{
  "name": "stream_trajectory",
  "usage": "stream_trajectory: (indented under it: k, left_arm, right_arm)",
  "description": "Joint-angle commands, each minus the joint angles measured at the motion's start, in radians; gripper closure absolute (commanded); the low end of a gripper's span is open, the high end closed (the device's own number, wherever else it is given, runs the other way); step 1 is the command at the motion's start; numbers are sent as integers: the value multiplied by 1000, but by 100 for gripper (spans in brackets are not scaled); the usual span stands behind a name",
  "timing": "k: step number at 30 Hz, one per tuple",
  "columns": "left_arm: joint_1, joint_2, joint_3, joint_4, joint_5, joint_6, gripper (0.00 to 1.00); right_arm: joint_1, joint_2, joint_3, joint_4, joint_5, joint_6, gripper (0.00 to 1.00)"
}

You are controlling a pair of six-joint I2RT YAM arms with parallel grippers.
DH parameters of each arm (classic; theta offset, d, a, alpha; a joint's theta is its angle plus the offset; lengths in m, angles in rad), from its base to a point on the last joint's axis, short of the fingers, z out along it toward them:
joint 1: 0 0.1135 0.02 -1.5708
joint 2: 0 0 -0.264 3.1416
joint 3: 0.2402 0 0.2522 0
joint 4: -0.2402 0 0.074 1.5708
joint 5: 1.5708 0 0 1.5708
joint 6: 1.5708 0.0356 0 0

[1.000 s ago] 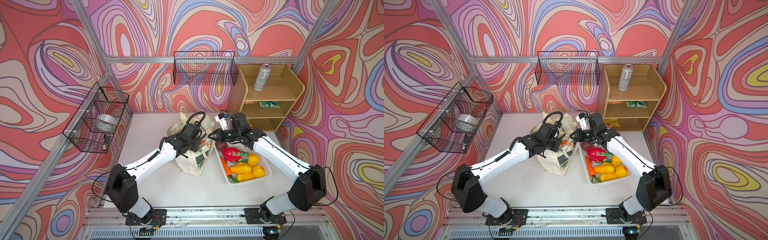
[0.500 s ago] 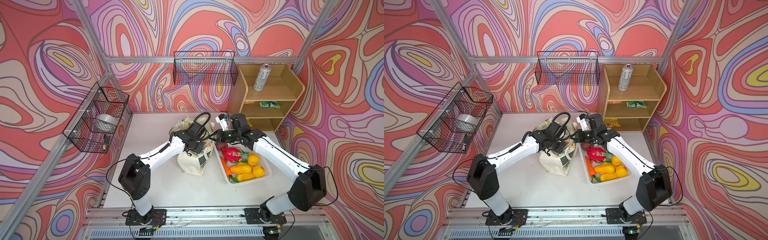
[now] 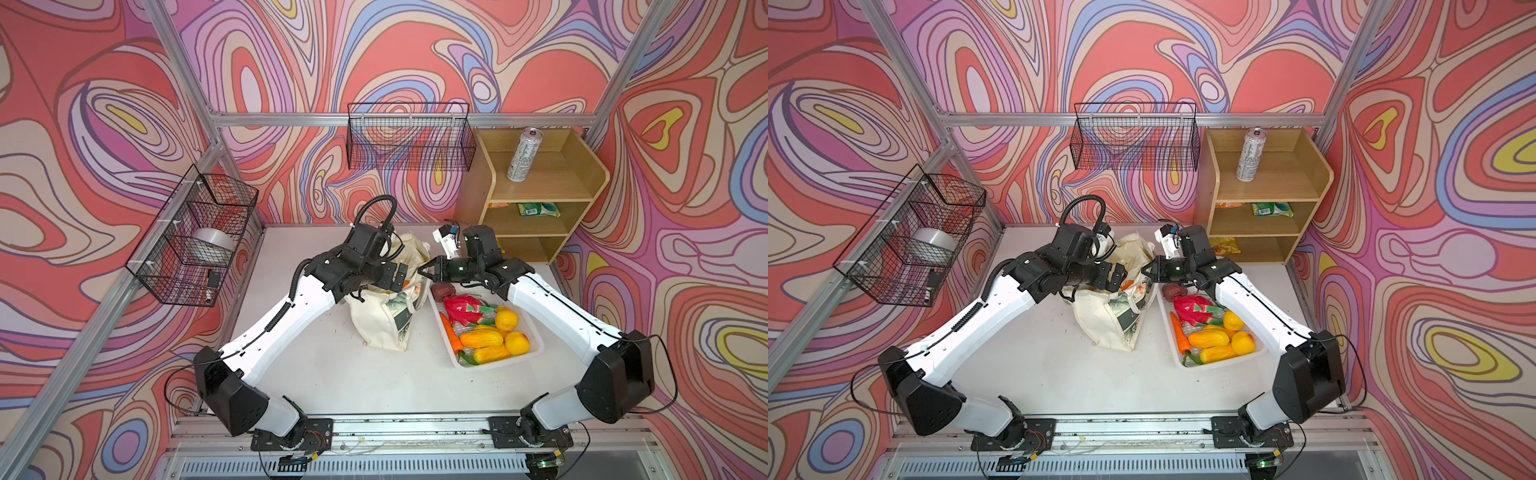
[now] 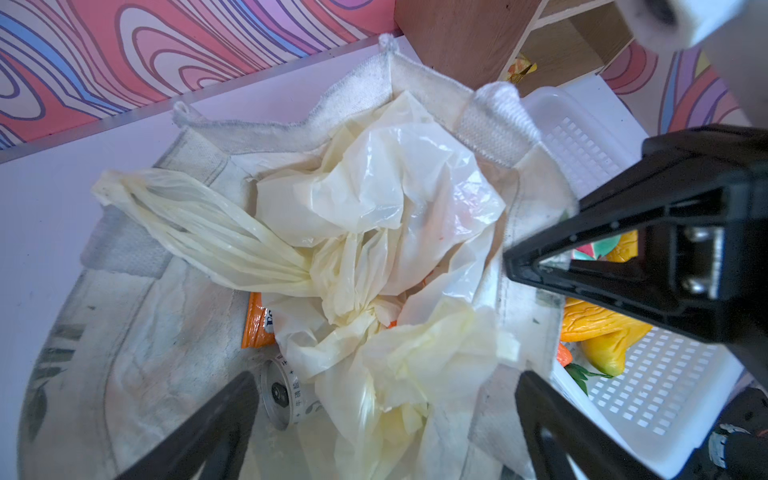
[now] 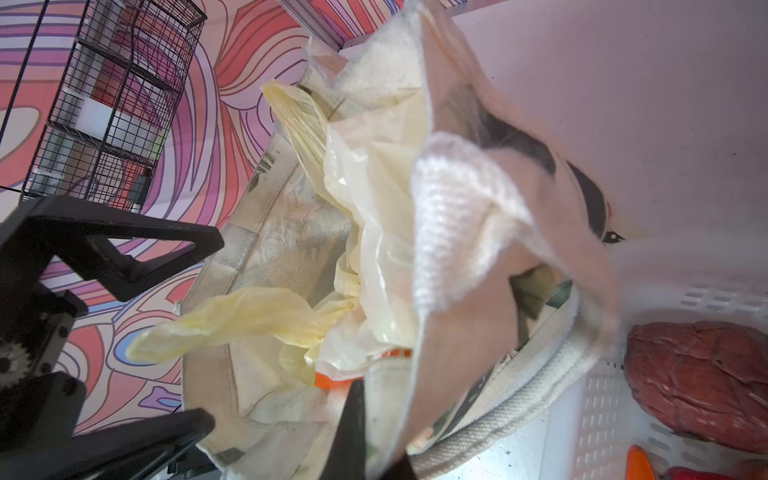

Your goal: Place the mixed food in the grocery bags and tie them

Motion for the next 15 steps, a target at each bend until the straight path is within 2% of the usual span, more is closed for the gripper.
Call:
stream_trajectory:
  k: [1,3,6,11,15]
  left_arm:
    - [29,-59,-4,-32,-22,-17,0]
    - [67,-98,-15,-17,-56,-24,0]
    - [177,-134,-36,-3,-59,-32,0]
    - [367,-114,-88,28,53,-6,0]
    - [431,-58,-122,47,142,30,0]
  right_arm:
    - [-2,-26,10,31,6,-10,100]
    - [-3,-23,12,29,6,-9,100]
    - [-4,-23,16,26,7,-12,100]
    - [-5,-15,13,32,4,-4,100]
    - [-4,-13,13,36,4,-2,100]
